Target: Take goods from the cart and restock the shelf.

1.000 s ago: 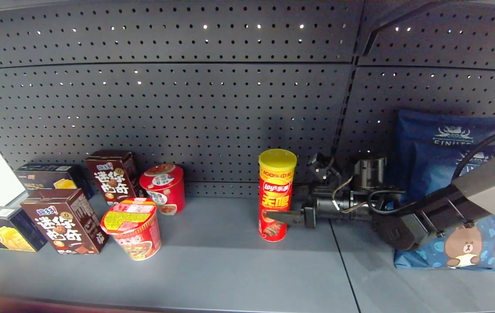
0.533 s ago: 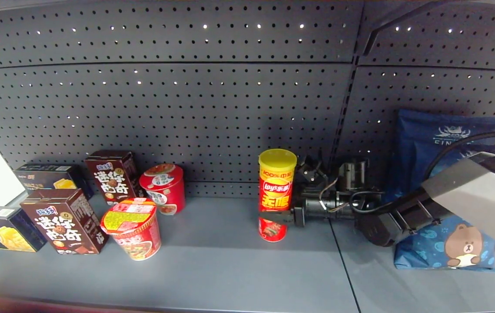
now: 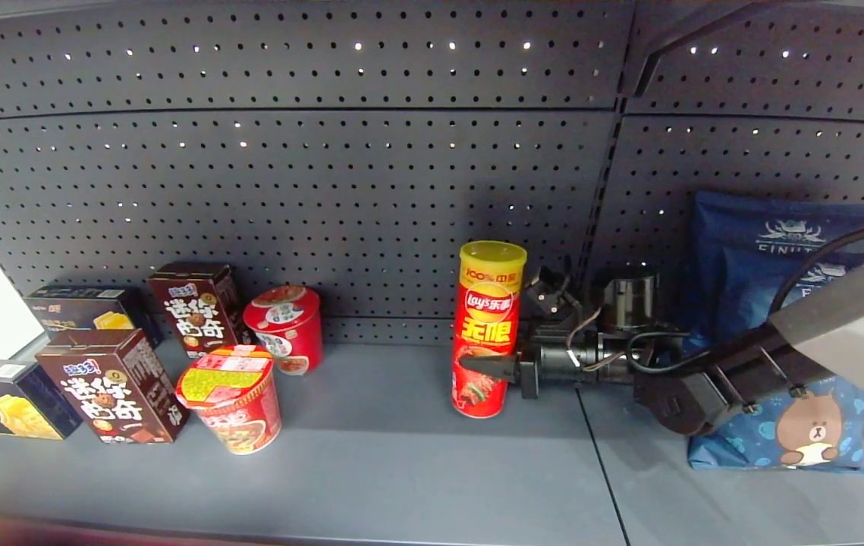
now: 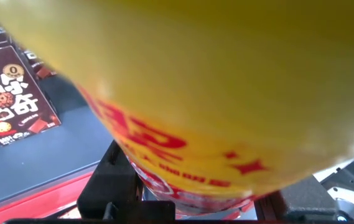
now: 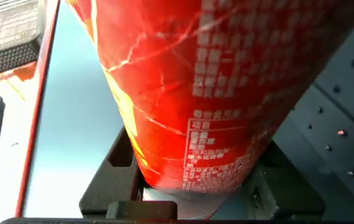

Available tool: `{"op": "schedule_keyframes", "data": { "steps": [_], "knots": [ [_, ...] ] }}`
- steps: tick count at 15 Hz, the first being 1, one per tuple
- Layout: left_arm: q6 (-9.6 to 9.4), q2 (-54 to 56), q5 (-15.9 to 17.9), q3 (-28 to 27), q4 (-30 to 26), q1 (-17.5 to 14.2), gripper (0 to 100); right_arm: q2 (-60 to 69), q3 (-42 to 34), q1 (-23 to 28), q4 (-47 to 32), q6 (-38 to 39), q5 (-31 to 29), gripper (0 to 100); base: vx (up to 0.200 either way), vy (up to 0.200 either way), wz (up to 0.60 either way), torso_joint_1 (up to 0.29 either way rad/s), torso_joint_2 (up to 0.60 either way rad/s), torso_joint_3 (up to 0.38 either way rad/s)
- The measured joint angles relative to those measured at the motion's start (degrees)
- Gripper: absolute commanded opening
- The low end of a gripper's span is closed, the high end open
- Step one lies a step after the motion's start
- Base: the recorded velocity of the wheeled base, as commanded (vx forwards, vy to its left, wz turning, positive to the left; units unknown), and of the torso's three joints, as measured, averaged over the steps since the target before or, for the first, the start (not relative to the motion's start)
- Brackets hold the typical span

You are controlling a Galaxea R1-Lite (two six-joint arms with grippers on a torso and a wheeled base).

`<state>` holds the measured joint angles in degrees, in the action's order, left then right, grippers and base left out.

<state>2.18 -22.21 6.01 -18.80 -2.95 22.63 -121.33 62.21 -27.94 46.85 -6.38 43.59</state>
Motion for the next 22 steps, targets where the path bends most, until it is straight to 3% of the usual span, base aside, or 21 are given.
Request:
{"op": "schedule_keyframes", "data": {
  "steps": [9,13,16,22],
  "knots": [
    [0.0,0.13,0.12,-0.33,0.13,0.16,0,18.8,-15.66,-10.75,0.06,1.6,-16.2,0,0.0,0.0,0.0,0.0,0.0,0.0],
    [0.0,0.22,0.06,-0.9,0.22,0.16,0,21.7,-23.3,-10.53,6.47,1.65,-15.71,0,0.0,0.0,0.0,0.0,0.0,0.0],
    [1.45,0.22,0.06,-1.15,0.22,0.16,0,21.09,-28.75,-9.0,15.03,1.73,-11.96,0,0.0,0.0,0.0,0.0,0.0,0.0],
    [1.67,0.22,0.06,-1.23,0.17,0.13,0,14.75,-30.6,-7.06,22.56,1.58,-8.01,0,0.0,0.0,0.0,0.0,0.0,0.0]
  ]
}}
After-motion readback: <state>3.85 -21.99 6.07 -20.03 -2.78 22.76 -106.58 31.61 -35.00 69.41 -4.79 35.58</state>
